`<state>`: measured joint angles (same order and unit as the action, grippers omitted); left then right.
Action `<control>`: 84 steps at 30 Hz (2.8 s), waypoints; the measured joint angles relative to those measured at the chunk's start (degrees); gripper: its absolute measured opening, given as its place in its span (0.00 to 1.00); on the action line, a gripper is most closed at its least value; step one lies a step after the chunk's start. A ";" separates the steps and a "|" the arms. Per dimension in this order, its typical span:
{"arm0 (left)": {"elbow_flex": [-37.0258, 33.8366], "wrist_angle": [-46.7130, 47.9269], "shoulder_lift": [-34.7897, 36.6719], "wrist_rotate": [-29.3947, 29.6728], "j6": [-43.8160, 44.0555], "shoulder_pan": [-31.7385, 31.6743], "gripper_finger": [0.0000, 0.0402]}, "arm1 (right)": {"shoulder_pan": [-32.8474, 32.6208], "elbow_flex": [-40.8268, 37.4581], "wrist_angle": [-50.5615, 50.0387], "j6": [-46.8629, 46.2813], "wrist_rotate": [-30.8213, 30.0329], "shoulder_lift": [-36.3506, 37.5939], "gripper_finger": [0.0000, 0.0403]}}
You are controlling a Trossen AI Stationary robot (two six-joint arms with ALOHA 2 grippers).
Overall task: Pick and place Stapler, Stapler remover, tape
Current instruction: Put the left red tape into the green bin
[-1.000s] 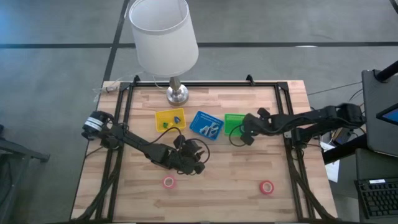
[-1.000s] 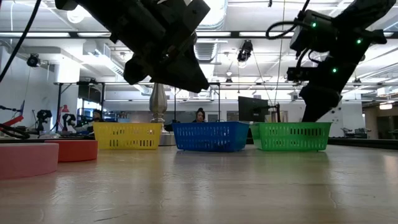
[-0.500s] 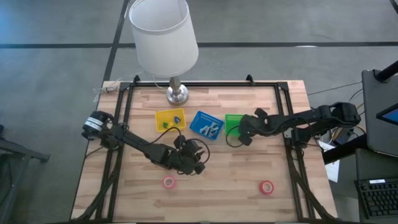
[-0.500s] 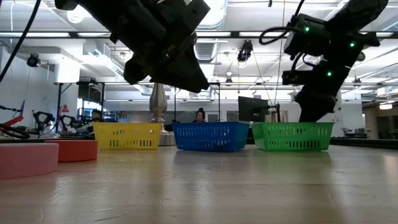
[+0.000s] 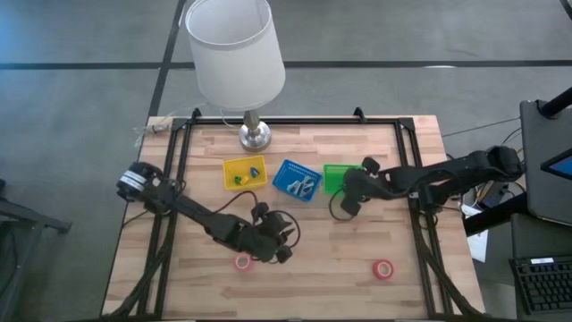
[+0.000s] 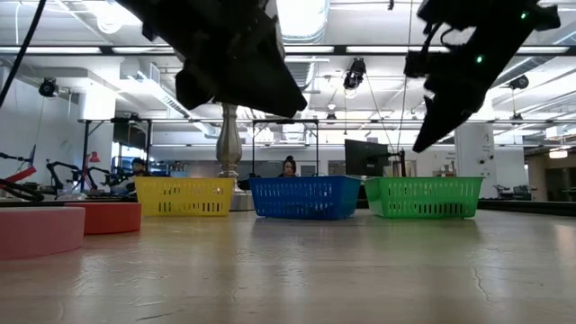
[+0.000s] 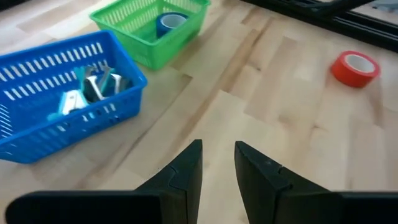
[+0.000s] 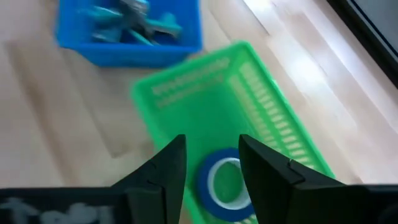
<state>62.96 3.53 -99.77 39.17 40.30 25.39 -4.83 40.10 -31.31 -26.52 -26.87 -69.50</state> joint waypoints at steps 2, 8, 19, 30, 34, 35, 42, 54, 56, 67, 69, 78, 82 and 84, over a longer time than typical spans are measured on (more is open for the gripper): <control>0.06 0.18 0.06 -1.05 0.99 0.86 0.24 | -1.43 0.72 0.18 0.17 0.02 0.02 0.36; 0.13 8.15 0.56 -1.77 8.45 2.95 0.24 | -3.40 1.05 0.18 1.25 -0.02 0.02 0.36; -0.94 31.06 0.79 -7.60 31.80 3.53 0.24 | -3.42 0.94 0.20 1.25 -0.07 0.02 0.37; -1.51 31.21 0.81 -8.69 32.43 3.53 0.33 | -3.42 0.92 0.20 1.25 -0.08 0.02 0.37; -1.07 33.19 0.81 -9.96 32.28 3.53 0.36 | -3.42 0.92 0.22 1.22 -0.07 0.02 0.36; -0.62 34.71 0.81 -10.86 32.56 3.53 0.36 | -3.42 0.92 0.22 1.25 -0.07 0.00 0.36; 1.96 46.16 0.94 -14.15 38.19 3.49 0.32 | -3.42 0.92 0.22 1.25 -0.07 0.00 0.35; -2.54 40.63 0.66 -14.70 43.89 3.55 0.35 | -3.42 0.83 0.23 1.22 -0.08 0.00 0.34; -2.76 40.41 0.69 -14.76 44.43 3.55 0.36 | -3.42 0.83 0.22 1.22 -0.07 0.00 0.35; -1.87 41.01 0.62 -16.14 42.95 3.47 0.38 | -3.42 0.83 0.22 1.22 -0.09 0.00 0.35; -1.02 41.76 0.52 -16.60 42.07 3.49 0.38 | -3.42 0.83 0.22 1.22 -0.09 0.00 0.35; 0.41 42.89 0.50 -16.32 44.37 3.55 0.38 | -3.42 0.83 0.22 1.22 -0.09 0.00 0.36; -0.09 43.00 0.52 -16.25 46.61 3.60 0.38 | -3.42 0.83 0.22 1.22 -0.09 0.00 0.36; -0.58 43.11 0.52 -16.26 48.52 3.60 0.38 | -3.42 0.83 0.22 1.22 -0.09 0.00 0.36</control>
<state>62.37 46.64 -99.24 22.91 88.83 28.99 -8.25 40.93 -31.09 -25.30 -26.96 -69.49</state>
